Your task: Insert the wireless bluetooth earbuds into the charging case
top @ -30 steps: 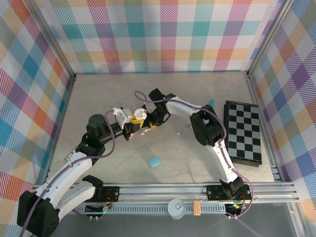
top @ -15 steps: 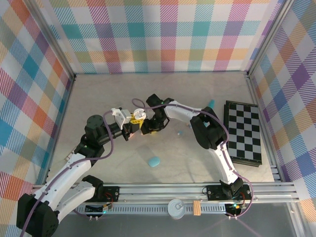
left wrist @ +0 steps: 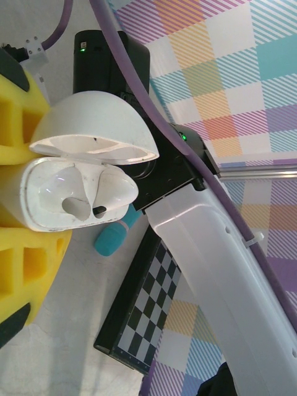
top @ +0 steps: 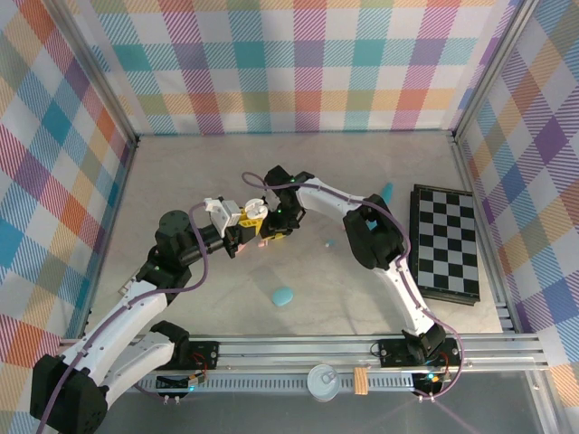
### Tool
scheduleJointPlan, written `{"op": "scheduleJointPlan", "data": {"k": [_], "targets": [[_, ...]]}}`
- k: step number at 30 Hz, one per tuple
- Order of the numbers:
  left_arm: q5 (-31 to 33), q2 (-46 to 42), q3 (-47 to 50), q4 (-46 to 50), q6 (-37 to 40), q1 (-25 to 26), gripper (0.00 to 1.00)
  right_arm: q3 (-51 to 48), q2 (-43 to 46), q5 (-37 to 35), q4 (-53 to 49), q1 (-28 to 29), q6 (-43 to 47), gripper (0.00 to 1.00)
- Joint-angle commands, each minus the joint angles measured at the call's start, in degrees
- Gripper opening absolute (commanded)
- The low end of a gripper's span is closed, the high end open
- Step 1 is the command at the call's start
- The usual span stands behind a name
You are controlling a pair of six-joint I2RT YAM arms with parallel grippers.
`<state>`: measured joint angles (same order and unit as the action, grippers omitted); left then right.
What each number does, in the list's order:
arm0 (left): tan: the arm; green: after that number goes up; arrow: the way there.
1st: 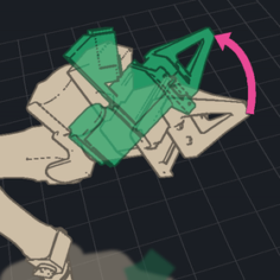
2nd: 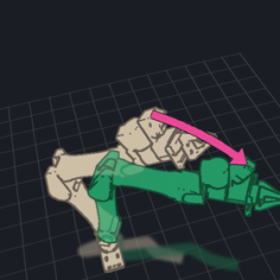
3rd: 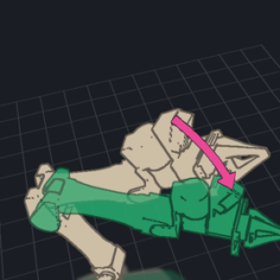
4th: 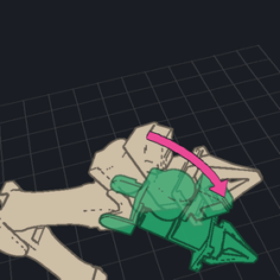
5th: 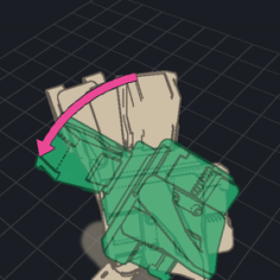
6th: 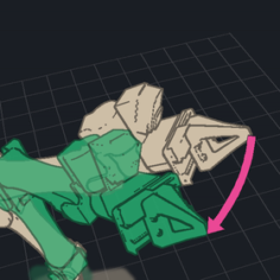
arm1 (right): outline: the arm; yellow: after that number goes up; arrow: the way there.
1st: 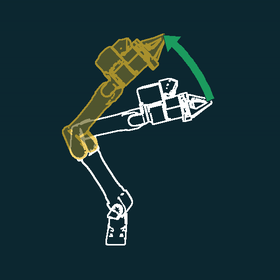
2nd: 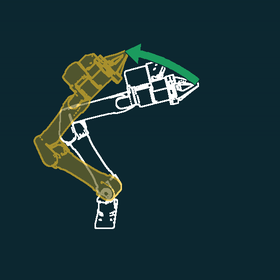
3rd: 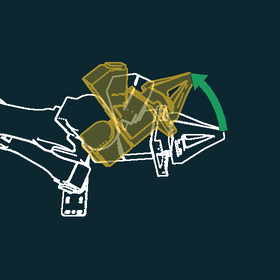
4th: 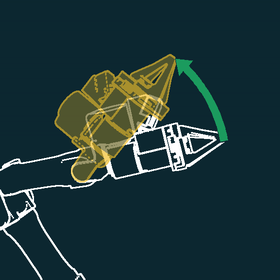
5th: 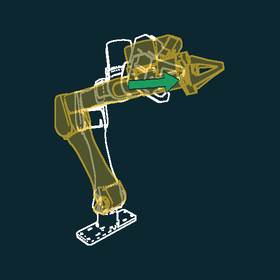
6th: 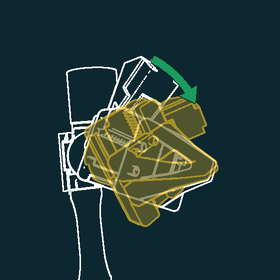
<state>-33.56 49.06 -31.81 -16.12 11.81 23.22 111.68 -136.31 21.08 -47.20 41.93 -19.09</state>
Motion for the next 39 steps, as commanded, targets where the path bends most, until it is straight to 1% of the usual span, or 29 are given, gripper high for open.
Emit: {"op": "scheduleJointPlan", "data": {"k": [1,13,15,18,25,30,33,36,37,39], "targets": [[-1.4,-0.4,-1.2,-0.1,0.5,0.2,0.00,1.7,-2.0,-1.2,-4.0,0.4,-1.6,0.29],[-1.7,0.3,-1.3,-0.4,0.5,0.2,0.00,3.0,-2.4,-2.9,-6.5,0.4,-2.3,0.16],[-1.8,0.4,-1.4,-0.3,0.7,0.2,0.00,2.0,-1.4,-3.6,-6.2,0.2,-2.6,0.16],[-1.8,0.5,-1.6,-0.1,1.0,0.3,0.00,-2.4,1.8,-3.6,-4.1,-0.8,-3.6,0.16],[-2.0,1.8,-2.2,-1.0,1.3,0.7,0.00,-16.3,10.5,-4.4,-0.4,-4.5,-2.8,0.17],[-2.3,3.7,-3.0,-1.9,1.5,0.9,0.00,-25.6,16.1,-5.3,0.0,-6.3,-1.3,0.18],[-2.5,4.7,-3.4,-2.6,1.5,1.1,0.00,-28.8,18.0,-5.7,-0.7,-6.3,-0.4,0.18],[-2.6,5.5,-3.3,-3.4,1.4,1.4,0.00,-29.9,18.8,-6.3,-1.5,-6.4,0.0,0.20],[-2.5,5.7,-3.3,-3.6,1.5,1.4,0.00,-29.6,18.8,-6.7,-1.8,-6.4,0.1,0.21],[-2.4,5.8,-3.3,-3.9,1.4,1.5,0.00,-28.7,18.8,-7.7,-3.0,-6.4,0.3,0.29]]}}
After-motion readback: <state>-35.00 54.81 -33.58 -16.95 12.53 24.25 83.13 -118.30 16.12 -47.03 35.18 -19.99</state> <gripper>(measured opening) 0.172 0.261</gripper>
